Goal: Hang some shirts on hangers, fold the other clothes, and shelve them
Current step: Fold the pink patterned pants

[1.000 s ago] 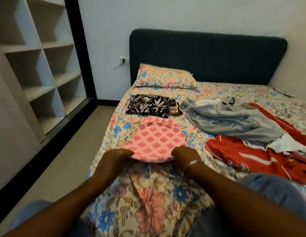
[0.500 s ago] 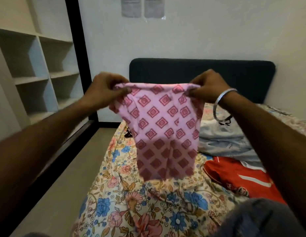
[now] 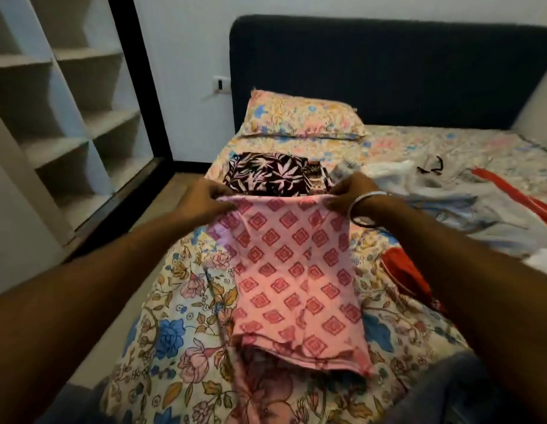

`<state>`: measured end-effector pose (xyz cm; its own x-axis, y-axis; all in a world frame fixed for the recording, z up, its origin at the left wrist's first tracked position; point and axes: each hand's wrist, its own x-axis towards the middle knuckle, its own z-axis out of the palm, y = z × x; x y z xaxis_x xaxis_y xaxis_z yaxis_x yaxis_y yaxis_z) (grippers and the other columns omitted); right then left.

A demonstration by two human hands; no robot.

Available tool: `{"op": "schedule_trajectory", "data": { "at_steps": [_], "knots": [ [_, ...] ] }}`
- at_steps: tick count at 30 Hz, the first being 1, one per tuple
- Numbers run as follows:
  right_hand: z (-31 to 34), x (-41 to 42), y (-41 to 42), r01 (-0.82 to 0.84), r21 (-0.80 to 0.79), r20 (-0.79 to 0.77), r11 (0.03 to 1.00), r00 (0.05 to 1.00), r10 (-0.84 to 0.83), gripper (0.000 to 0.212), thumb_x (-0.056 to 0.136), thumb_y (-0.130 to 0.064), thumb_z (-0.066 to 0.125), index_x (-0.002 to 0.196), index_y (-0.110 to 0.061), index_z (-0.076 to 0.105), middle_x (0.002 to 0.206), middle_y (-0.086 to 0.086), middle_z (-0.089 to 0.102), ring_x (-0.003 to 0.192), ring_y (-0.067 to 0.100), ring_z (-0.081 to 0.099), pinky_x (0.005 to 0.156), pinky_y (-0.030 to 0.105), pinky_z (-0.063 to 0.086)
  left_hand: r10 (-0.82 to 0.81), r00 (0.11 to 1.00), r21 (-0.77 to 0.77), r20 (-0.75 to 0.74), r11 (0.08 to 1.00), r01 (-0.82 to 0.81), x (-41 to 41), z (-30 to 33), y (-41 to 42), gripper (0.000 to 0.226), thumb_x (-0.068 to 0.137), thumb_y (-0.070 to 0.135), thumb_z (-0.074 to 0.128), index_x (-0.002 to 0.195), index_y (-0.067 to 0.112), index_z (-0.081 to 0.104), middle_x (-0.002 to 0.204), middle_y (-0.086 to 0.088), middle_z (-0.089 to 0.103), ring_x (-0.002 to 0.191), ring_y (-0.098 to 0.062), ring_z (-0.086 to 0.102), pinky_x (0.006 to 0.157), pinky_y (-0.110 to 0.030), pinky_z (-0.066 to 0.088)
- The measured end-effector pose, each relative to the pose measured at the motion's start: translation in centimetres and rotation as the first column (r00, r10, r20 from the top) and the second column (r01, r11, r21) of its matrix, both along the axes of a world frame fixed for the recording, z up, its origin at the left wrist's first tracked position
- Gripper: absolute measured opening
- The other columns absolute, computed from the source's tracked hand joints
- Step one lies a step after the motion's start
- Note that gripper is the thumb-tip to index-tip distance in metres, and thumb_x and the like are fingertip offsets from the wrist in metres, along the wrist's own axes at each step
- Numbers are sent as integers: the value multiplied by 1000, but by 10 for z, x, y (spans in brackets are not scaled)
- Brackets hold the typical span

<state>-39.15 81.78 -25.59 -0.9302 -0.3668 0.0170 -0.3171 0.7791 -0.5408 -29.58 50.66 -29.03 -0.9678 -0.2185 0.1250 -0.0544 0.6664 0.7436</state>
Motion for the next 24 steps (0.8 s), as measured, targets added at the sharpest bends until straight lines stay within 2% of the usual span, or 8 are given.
{"op": "schedule_trajectory", "data": {
  "at_steps": [2, 5, 9, 13, 15, 17, 21, 24],
  "knots": [
    [-28, -6, 4, -30, 29, 14, 999, 999, 29, 23, 86, -24, 79, 99, -5, 79, 83, 10, 72, 77, 18, 61, 69, 36, 46, 36, 999, 8, -34, 999, -36, 5, -29, 7, 18, 88, 20, 79, 103, 12, 76, 86, -6, 77, 66, -12, 74, 58, -30, 61],
    [-45, 3, 18, -88, 86, 10, 992, 996, 88, 18, 87, -22, 78, 98, -7, 80, 83, 10, 75, 76, 20, 67, 65, 31, 46, 0, 996, -42, -90, 999, -4, 26, -52, 19, 11, 90, 24, 76, 100, 23, 75, 83, 10, 73, 65, 0, 70, 54, -18, 53],
    [-39, 41, 32, -161, 140, 24, 977, 987, 159, 15, 84, -25, 80, 97, -19, 81, 86, 1, 77, 79, 14, 69, 62, 23, 44, -141, 980, -236, -142, 966, 104, 63, -62, 20, 15, 90, 16, 73, 101, 26, 73, 95, 11, 72, 85, -7, 66, 69, -23, 47],
    [-14, 84, 28, -299, 321, 189, 899, 950, 249, 9, 82, -32, 82, 90, -30, 80, 76, -17, 71, 74, 2, 66, 59, 18, 48, -285, 950, -416, -128, 885, 209, 119, -56, 27, 22, 82, 16, 81, 100, 26, 74, 98, 20, 66, 87, -6, 61, 74, -31, 54],
    [-3, 108, 26, -365, 410, 303, 836, 919, 253, 8, 79, -32, 84, 79, -33, 76, 74, -17, 70, 74, 3, 66, 60, 19, 50, -389, 916, -475, -93, 826, 302, 150, -53, 34, 21, 76, 25, 85, 95, 31, 77, 96, 25, 63, 87, -1, 61, 80, -31, 52],
    [1, 129, 25, -430, 484, 392, 762, 885, 251, 15, 76, -29, 86, 72, -33, 72, 71, -17, 68, 73, 2, 65, 61, 21, 50, -464, 884, -518, -54, 770, 373, 171, -54, 41, 16, 76, 39, 79, 92, 36, 78, 95, 26, 65, 88, 1, 61, 85, -34, 50],
    [8, 151, 22, -478, 557, 491, 679, 849, 196, 12, 75, -26, 86, 82, -24, 76, 78, -11, 72, 75, 5, 66, 79, 29, 59, -529, 845, -534, -76, 738, 413, 190, -50, 45, 15, 81, 44, 73, 94, 38, 77, 97, 29, 60, 96, 6, 55, 92, -32, 45],
    [10, 156, 24, -530, 559, 590, 637, 795, 143, 17, 76, -24, 85, 89, -16, 79, 81, -5, 76, 72, 7, 68, 83, 30, 60, -597, 800, -527, -55, 698, 484, 194, -45, 42, 13, 81, 36, 72, 94, 37, 75, 97, 33, 52, 98, 8, 51, 94, -29, 42]
  ]
}}
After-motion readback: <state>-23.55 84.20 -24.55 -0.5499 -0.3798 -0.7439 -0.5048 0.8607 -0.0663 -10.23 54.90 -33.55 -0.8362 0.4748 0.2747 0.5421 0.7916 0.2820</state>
